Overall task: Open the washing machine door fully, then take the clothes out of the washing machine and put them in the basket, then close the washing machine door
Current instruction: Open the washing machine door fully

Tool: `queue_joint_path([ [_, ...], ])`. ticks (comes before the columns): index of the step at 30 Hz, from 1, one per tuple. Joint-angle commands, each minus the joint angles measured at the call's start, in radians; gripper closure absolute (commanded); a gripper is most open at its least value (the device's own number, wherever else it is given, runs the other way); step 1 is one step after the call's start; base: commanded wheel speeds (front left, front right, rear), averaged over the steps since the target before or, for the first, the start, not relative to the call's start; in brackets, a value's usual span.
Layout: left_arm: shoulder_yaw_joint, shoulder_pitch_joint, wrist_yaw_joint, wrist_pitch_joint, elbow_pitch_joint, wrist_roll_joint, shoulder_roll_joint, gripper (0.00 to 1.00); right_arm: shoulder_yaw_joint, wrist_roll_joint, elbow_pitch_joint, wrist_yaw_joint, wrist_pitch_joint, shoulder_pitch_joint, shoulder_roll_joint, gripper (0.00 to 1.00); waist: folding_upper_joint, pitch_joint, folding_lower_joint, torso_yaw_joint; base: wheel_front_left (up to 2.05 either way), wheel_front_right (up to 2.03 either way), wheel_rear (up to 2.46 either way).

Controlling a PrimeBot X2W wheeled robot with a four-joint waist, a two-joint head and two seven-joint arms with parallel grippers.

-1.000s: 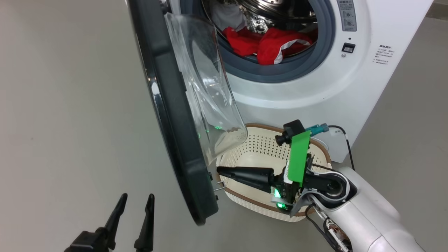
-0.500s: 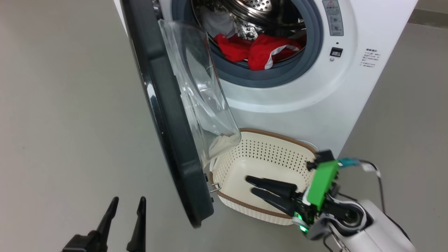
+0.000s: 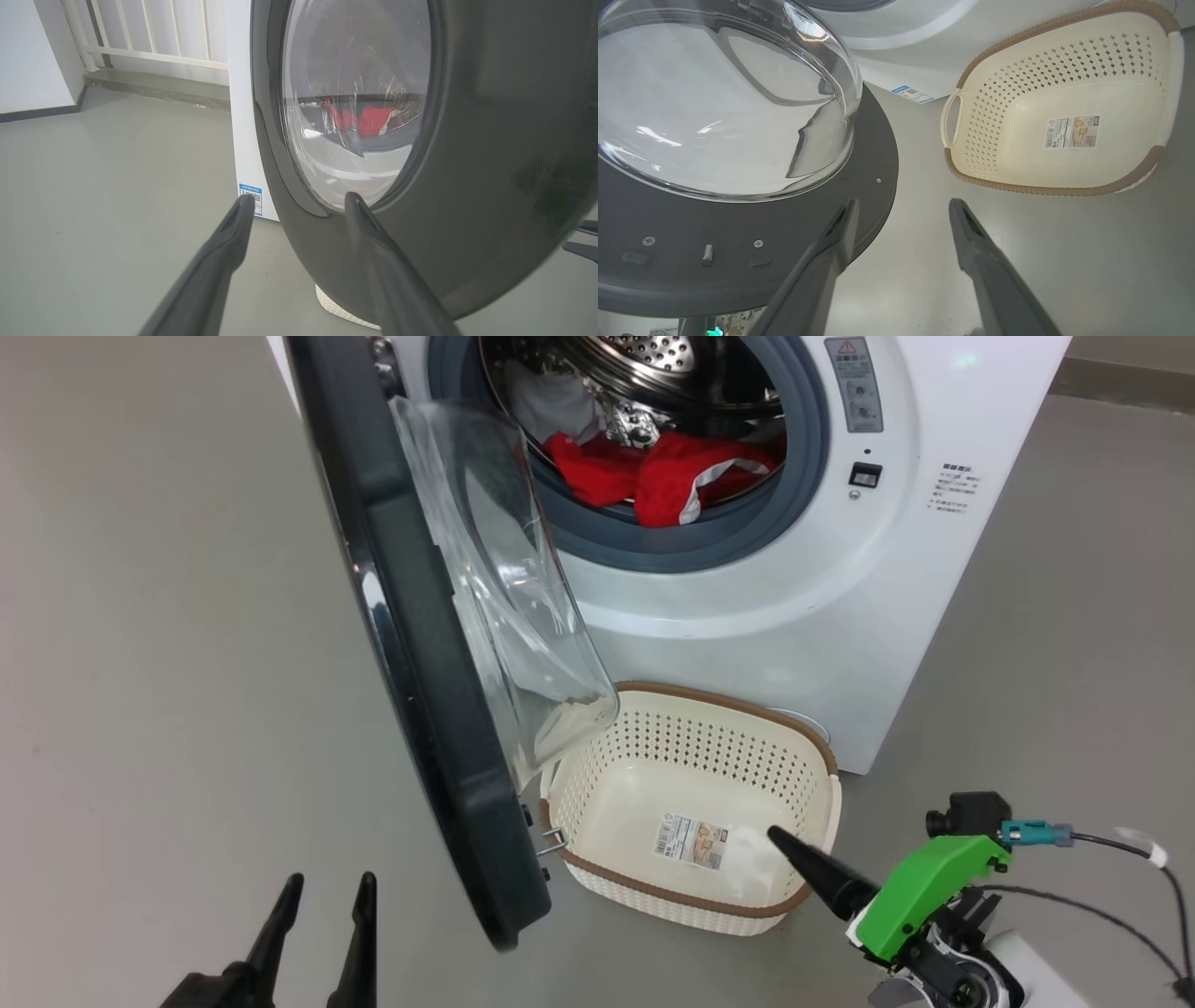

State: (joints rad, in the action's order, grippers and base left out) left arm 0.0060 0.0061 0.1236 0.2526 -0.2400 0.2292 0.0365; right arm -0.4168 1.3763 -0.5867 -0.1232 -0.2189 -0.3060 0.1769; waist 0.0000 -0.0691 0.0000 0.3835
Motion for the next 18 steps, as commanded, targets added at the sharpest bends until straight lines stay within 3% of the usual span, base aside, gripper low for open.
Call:
queue_joint_path([
  [1, 0.039, -0.012, 0.003, 0.009, 0.019, -0.011, 0.014, 0.00, -0.036, -0.043, 0.033, -0.008, 0.068, 0.001, 0.012, 0.00, 0.0000, -0.001, 0.0000, -0.005, 0.00, 0.00, 0.00],
  [10, 0.041, -0.014, 0.005, 0.009, 0.019, -0.012, 0.014, 0.00, -0.239, -0.263, 0.039, -0.008, 0.430, -0.032, 0.096, 0.00, 0.0000, -0.004, 0.0000, -0.016, 0.00, 0.00, 0.00],
  [13, 0.042, -0.015, 0.005, 0.009, 0.019, -0.012, 0.014, 0.00, -0.268, -0.334, 0.019, -0.008, 0.475, -0.049, 0.111, 0.00, 0.0000, -0.003, 0.0000, -0.017, 0.00, 0.00, 0.00],
  [18, 0.045, -0.017, 0.006, 0.009, 0.021, -0.011, 0.014, 0.00, -0.111, -0.548, 0.054, -0.008, 0.480, -0.032, 0.085, 0.00, 0.0000, -0.006, 0.0000, -0.018, 0.00, 0.00, 0.00],
])
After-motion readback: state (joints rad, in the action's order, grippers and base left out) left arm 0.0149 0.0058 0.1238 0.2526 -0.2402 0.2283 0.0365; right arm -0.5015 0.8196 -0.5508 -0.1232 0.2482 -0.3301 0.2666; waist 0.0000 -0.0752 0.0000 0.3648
